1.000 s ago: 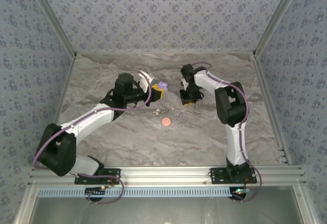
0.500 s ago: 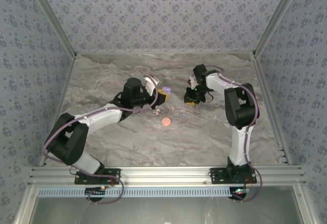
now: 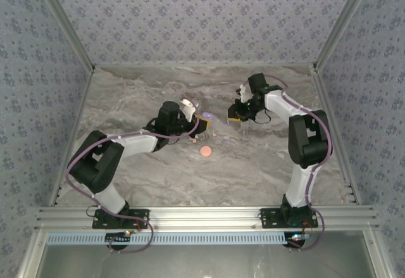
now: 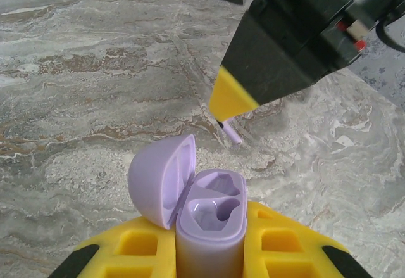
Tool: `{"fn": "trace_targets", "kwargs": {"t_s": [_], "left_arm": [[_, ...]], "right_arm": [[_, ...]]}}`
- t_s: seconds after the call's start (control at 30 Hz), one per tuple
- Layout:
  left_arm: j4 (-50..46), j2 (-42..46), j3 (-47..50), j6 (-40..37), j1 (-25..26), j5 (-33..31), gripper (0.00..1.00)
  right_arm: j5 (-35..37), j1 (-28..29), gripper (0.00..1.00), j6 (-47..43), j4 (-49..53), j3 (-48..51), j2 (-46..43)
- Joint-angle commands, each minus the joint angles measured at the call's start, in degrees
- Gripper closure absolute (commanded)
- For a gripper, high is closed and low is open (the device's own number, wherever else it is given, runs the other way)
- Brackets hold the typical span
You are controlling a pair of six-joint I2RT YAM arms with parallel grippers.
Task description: Insert wireless bluetooth earbuds into charging case
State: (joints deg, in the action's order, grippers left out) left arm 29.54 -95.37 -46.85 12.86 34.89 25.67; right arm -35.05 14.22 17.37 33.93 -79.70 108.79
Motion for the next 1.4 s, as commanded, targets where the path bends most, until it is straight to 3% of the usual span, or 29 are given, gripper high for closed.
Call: {"fn": "trace_targets", "kwargs": {"t_s": [0.0,0.53,1.07,1.37], "left_arm": [[4.01,-1.26,-0.30,1.57,0.26,0.15,0.82],[10.20,-3.54,-0.78,6.84,0.30,1.30,0.82],[26.18,-4.91,1.06,13.26,0.26,6.10,0.82],[32.81,-5.68,1.57,16.62,0.31,5.63,0.82]], "right_arm": [[-4.49,-0.19,0.83,1.44,-2.34,0.51,-3.48],[-7.75,1.50,0.82,4.91,-7.85,-1.60,-10.67],[-6.69,4.62,0.82,4.94,-14.16,-1.26,-14.83],[-6.90,5.37,0.81,4.18,-14.07,-1.38,-15.00]]}}
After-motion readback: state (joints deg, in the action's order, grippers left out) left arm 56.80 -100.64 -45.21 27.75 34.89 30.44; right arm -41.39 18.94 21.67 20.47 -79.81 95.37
